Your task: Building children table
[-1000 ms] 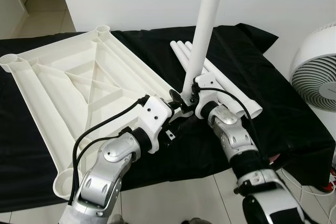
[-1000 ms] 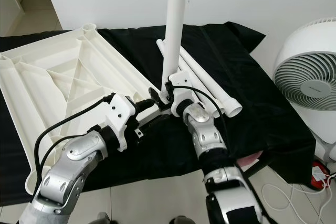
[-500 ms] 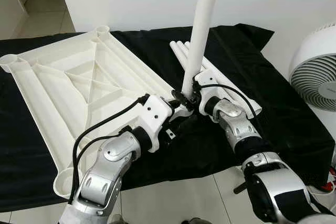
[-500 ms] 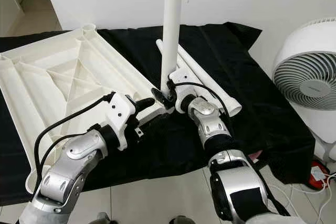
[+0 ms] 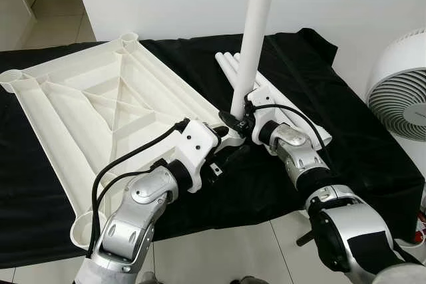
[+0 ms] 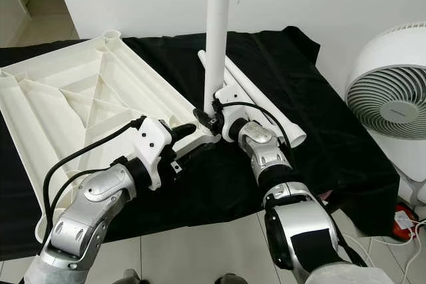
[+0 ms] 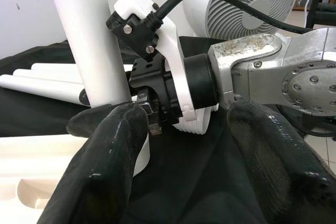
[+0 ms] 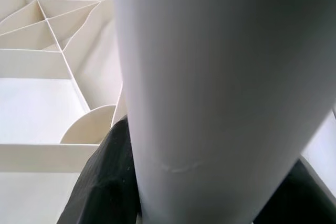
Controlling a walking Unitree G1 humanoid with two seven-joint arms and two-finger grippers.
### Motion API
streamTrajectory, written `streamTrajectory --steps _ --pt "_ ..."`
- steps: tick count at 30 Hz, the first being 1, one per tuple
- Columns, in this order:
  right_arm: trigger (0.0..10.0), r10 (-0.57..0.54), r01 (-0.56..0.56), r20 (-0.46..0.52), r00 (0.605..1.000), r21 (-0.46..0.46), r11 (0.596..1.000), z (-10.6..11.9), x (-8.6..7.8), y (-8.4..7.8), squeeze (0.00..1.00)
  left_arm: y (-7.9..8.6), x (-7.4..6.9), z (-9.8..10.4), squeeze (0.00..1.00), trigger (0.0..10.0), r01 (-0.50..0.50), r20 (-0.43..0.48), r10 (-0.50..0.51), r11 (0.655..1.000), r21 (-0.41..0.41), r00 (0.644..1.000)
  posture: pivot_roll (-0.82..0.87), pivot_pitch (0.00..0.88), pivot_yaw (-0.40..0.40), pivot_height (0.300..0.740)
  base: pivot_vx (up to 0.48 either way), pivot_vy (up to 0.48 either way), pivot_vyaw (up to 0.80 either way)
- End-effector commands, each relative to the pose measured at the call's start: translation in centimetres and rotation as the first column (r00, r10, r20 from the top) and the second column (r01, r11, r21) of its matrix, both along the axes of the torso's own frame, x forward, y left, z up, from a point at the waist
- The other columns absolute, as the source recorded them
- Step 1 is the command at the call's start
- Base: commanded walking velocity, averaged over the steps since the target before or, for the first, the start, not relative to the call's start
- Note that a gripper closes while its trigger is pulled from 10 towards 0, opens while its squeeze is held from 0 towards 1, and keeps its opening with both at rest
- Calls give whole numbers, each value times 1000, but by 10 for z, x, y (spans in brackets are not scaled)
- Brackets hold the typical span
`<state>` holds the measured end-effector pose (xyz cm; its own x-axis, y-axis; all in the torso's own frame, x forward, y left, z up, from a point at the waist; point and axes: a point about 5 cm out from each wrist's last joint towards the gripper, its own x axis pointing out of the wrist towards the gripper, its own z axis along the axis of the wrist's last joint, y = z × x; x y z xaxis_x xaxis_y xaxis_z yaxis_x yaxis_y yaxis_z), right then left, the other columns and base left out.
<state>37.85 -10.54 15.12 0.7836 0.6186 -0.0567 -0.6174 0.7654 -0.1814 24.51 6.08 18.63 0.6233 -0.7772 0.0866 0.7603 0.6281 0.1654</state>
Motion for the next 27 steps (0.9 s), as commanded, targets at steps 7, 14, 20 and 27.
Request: streamTrajectory --steps 7,14,20,27 --pt "10000 -259 260 -60 964 9 966 -16 0 -3 0 1 2 -2 0 10000 -61 -8 61 998 4 998 -22 41 -3 740 0 0 0" --pt "10000 -392 395 -52 918 44 918 -18 -3 -1 0 0 2 -4 0 10000 -58 -10 58 998 6 998 -24 34 -7 740 0 0 0" --pt "10000 -546 547 -28 837 80 833 -21 -25 11 0 1 3 -6 0 10000 -66 -15 66 998 14 998 -28 23 -10 740 0 0 0" --pt "10000 -562 564 -49 826 98 820 -23 -37 20 0 1 3 -6 0 10000 -64 -15 65 998 19 998 -28 17 -11 740 0 0 0"
